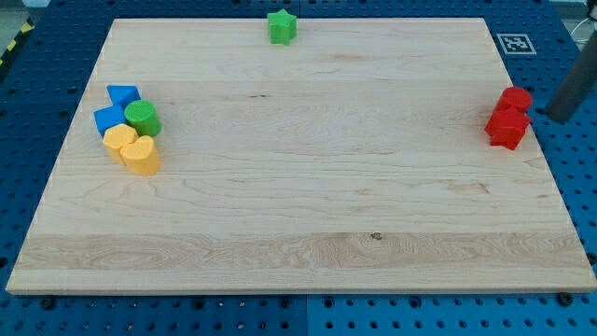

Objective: Move red star to the bottom center

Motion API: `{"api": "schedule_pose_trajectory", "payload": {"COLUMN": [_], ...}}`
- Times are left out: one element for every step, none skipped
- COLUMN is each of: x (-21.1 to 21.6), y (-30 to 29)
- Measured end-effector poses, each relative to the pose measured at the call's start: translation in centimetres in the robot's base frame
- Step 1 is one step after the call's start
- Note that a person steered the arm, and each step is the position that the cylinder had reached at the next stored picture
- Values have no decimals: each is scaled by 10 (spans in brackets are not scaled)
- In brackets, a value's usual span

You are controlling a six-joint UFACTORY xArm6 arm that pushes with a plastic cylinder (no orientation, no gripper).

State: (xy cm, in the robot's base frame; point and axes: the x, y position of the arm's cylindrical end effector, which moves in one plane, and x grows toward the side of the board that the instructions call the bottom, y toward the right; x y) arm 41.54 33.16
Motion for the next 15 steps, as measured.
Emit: {"api": "schedule_pose_trajectory", "payload": {"x": [19,23,32,2,-18,-45,-46,-50,-36,-18,-18,-13,-6,22,46], "y": [-44,-92,-120,-125,-126,-151,-179,-209,-232,-252,-273,-283,-291,-292,-302]}}
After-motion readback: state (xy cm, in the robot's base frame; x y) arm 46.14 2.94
